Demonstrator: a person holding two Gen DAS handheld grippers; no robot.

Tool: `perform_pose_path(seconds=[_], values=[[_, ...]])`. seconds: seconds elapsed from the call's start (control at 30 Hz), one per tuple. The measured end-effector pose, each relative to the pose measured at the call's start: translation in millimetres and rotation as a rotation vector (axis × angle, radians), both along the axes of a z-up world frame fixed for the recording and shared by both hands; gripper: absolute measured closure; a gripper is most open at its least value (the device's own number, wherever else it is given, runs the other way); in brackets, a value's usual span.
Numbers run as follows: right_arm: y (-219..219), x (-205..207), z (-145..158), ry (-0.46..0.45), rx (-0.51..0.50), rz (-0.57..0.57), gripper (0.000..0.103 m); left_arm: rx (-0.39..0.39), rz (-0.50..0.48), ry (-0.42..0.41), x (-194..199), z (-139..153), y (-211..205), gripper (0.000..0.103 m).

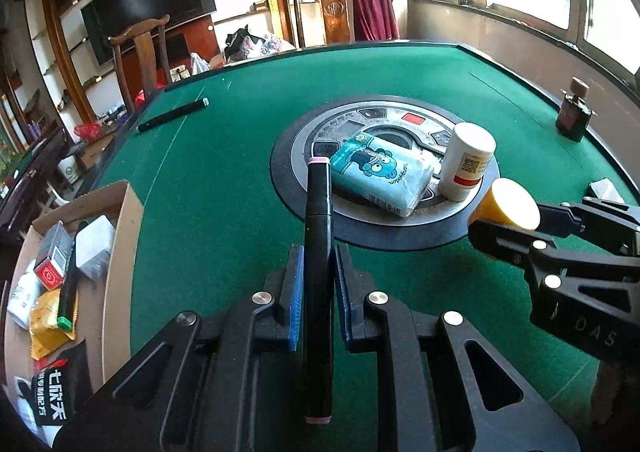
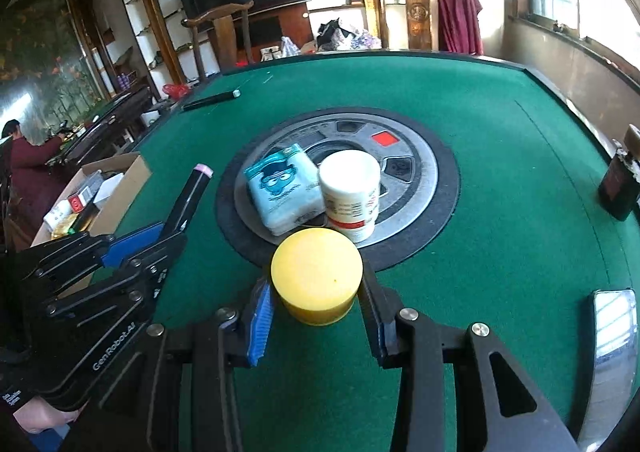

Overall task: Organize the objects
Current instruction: 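Lift the marker in the left tool and the yellow jar in the right tool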

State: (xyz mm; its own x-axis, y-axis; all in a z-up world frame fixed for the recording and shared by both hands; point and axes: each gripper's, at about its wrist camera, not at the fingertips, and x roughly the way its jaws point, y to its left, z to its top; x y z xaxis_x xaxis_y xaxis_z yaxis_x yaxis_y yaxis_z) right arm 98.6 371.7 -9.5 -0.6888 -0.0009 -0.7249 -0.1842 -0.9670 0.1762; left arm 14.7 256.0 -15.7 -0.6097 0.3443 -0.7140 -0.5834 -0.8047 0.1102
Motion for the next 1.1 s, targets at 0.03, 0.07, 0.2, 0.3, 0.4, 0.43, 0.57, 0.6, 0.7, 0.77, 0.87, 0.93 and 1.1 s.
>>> perform_pose_path(seconds=[0.03, 0.07, 0.2, 0.3, 0.4, 0.43, 0.57, 0.6, 0.7, 0.77, 0.87, 0.93, 1.1], values=[[-1.0, -0.1, 0.2, -0.001, -0.002, 0.0, 0.063, -0.002, 0.004, 0.004, -0.5, 0.3, -0.1, 0.088], [-2.2, -0.3, 0.5, -0.001, -0.004, 0.004, 0.063, -0.002, 0.006, 0.006, -0.3, 0.2, -0.6, 0.088], [-4.8, 0.5, 2.1, 0.004, -0.01, 0.009, 0.063, 0.001, 0.016, 0.018, -0.1, 2.7, -2.4, 0.088], [-8.0, 1.7, 4.8, 0.017, -0.012, 0.018, 0.063, 0.005, 0.019, 0.03, 1.5, 5.4, -3.7, 0.088], [-10.8, 3.6, 8.7, 0.035, -0.011, 0.025, 0.063, 0.011, 0.02, 0.038, 2.7, 7.7, -5.3, 0.088], [-11.5, 4.4, 9.8, 0.042, -0.01, 0.023, 0.063, 0.013, 0.02, 0.038, 2.7, 8.4, -5.7, 0.088], [-13.4, 6.4, 12.6, 0.056, -0.016, 0.011, 0.063, 0.033, 0.024, 0.046, 4.0, 14.7, -10.6, 0.088], [-14.4, 6.4, 12.9, 0.059, -0.015, 0.012, 0.063, 0.038, 0.027, 0.049, 4.3, 16.2, -12.1, 0.088], [-18.6, 6.1, 13.7, 0.062, -0.022, 0.018, 0.063, 0.049, 0.033, 0.055, 3.7, 19.7, -16.0, 0.088], [-21.7, 6.4, 14.3, 0.064, -0.024, 0.024, 0.063, 0.054, 0.037, 0.056, 2.6, 21.4, -18.0, 0.088], [-23.1, 6.9, 15.6, 0.068, -0.023, 0.028, 0.063, 0.057, 0.043, 0.058, 1.7, 22.7, -19.5, 0.088], [-23.7, 7.0, 15.9, 0.069, -0.022, 0.028, 0.063, 0.058, 0.042, 0.059, 2.4, 23.2, -18.8, 0.088], [-25.0, 7.6, 17.4, 0.077, -0.019, 0.034, 0.063, 0.06, 0.047, 0.059, 2.6, 23.3, -19.5, 0.088]])
